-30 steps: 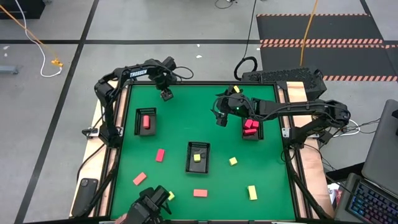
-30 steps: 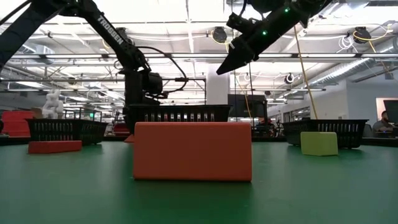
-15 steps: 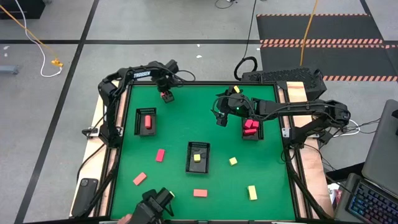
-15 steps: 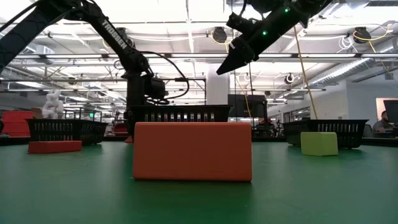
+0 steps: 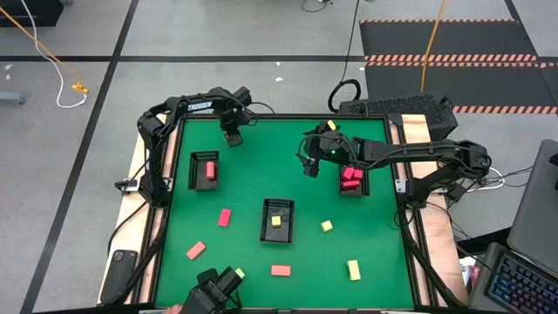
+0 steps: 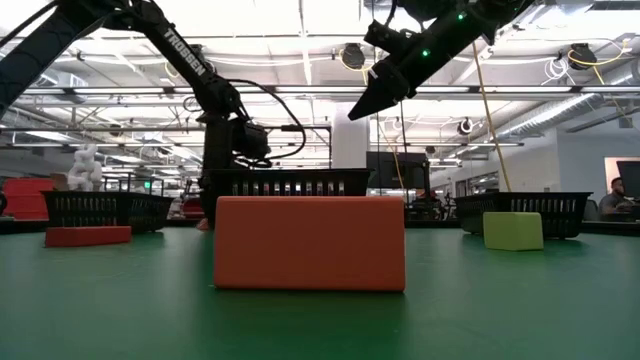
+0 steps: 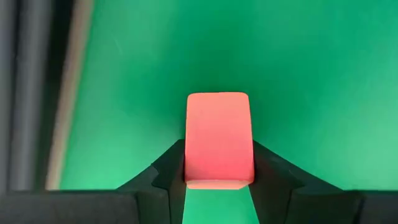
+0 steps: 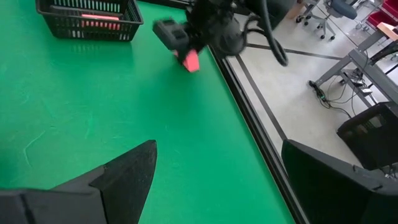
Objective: Sort & place blocks by color
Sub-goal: Put the pink block into the top left black basket
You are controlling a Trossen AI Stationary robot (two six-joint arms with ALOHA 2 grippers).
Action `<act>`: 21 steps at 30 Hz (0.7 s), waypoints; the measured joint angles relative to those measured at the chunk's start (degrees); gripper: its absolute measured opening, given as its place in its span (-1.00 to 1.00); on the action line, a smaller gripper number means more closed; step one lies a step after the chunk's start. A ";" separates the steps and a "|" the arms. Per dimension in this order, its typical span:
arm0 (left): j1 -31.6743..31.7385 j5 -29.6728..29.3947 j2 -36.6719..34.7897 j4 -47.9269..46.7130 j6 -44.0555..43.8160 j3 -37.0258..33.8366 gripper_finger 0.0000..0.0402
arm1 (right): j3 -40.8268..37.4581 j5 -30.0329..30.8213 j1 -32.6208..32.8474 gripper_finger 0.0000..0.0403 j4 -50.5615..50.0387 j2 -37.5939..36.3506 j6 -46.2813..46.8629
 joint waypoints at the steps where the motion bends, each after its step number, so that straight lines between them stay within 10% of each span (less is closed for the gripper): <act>1: -0.01 0.00 -0.92 -1.55 -0.46 -0.03 -0.34 | 0.00 0.01 0.00 0.69 0.00 0.00 0.00; 21: -10.59 -3.03 -21.76 -25.50 -25.04 -2.07 -0.34 | 0.00 -0.03 0.00 0.69 -1.34 -3.90 0.35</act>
